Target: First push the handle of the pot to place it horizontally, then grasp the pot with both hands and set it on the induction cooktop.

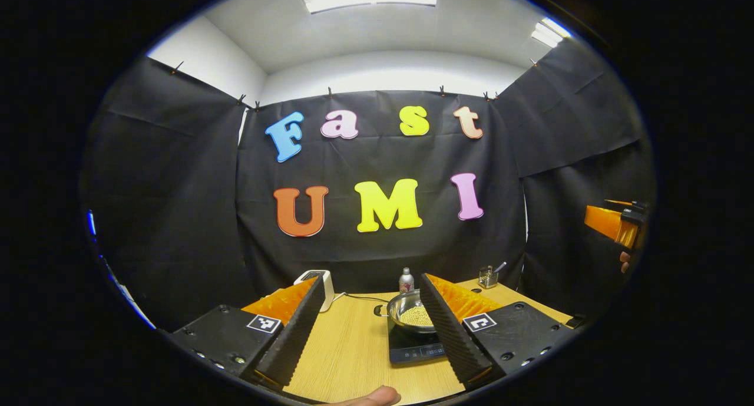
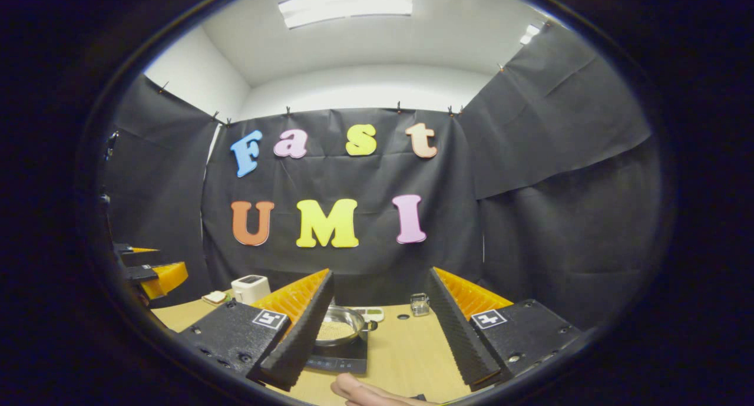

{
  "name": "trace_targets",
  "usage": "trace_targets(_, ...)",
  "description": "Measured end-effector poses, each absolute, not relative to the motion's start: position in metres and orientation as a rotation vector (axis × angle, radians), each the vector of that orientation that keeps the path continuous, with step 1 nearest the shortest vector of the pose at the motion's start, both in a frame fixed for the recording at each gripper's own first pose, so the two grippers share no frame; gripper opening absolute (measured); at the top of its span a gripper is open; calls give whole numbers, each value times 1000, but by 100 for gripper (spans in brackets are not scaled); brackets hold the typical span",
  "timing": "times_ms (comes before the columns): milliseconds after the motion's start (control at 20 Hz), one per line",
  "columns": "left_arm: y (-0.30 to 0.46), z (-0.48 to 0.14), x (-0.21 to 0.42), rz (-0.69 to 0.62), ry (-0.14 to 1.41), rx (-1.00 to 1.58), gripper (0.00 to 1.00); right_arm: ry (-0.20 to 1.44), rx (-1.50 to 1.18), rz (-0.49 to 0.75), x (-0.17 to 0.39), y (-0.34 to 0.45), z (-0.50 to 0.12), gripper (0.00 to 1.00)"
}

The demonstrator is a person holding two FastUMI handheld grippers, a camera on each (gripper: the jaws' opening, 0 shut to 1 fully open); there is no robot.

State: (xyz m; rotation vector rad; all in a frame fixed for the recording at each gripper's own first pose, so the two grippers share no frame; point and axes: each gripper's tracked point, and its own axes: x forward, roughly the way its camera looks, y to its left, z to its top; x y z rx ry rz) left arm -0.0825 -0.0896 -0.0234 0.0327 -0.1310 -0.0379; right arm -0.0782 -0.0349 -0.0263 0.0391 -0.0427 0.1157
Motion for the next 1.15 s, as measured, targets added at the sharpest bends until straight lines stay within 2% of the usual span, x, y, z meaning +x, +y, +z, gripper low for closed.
trace_targets(1150,-90,-24,-85,-51,-137,13,96,-32,48,98,-69,-55,-40,96)
